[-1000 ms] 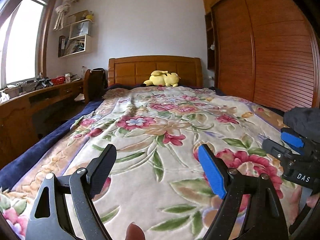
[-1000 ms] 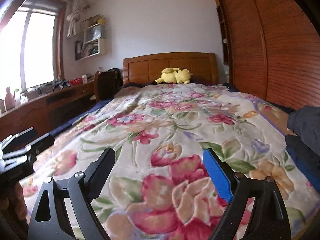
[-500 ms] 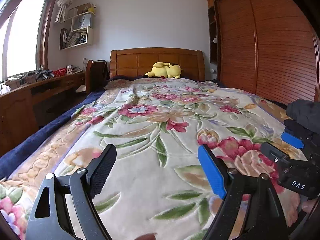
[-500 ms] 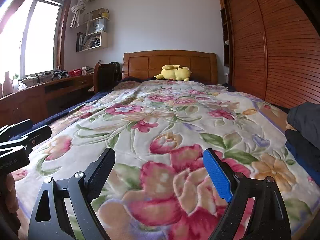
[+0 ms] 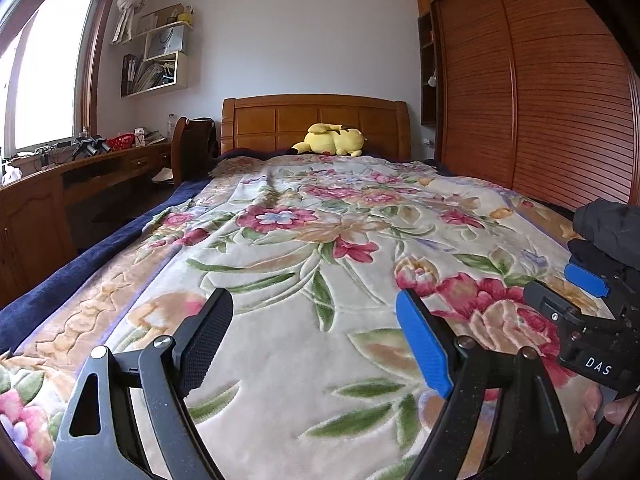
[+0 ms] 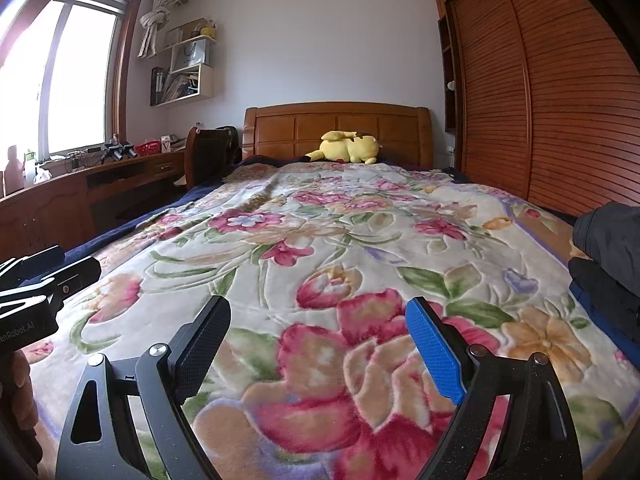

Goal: Fold large clothes

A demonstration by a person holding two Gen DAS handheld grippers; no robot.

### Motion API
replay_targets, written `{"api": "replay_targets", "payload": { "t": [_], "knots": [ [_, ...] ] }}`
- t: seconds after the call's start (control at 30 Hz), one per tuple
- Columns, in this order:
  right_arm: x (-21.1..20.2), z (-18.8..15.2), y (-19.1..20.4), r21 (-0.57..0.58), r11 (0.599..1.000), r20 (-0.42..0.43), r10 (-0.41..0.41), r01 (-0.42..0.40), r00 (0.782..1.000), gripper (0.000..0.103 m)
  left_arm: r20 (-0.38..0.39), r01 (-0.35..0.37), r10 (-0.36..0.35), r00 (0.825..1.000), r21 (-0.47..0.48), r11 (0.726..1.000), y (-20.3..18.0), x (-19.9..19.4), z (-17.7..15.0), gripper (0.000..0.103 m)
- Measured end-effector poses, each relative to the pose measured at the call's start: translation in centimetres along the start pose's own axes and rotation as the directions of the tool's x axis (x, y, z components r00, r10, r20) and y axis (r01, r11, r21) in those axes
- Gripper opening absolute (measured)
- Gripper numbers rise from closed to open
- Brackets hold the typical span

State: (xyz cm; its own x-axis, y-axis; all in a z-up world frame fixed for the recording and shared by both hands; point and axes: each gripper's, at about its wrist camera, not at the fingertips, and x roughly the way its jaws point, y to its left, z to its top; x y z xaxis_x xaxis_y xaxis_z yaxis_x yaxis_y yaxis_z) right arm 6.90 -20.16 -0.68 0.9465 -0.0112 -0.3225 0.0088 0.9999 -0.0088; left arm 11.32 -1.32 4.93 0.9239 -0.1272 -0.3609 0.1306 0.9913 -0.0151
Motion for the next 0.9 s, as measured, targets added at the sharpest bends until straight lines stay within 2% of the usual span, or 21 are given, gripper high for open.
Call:
{"api": "replay_targets", "payload": {
  "t": [0.9],
  "knots": [
    [0.16,-0.01,-0.14,0.011,1.0,0.019,-0.001,0.001,1.0,0.09,0.009,-0.014,0.014,1.0,-0.003,1.0,0.16,-0.17,-0.01,0.084]
  ]
}}
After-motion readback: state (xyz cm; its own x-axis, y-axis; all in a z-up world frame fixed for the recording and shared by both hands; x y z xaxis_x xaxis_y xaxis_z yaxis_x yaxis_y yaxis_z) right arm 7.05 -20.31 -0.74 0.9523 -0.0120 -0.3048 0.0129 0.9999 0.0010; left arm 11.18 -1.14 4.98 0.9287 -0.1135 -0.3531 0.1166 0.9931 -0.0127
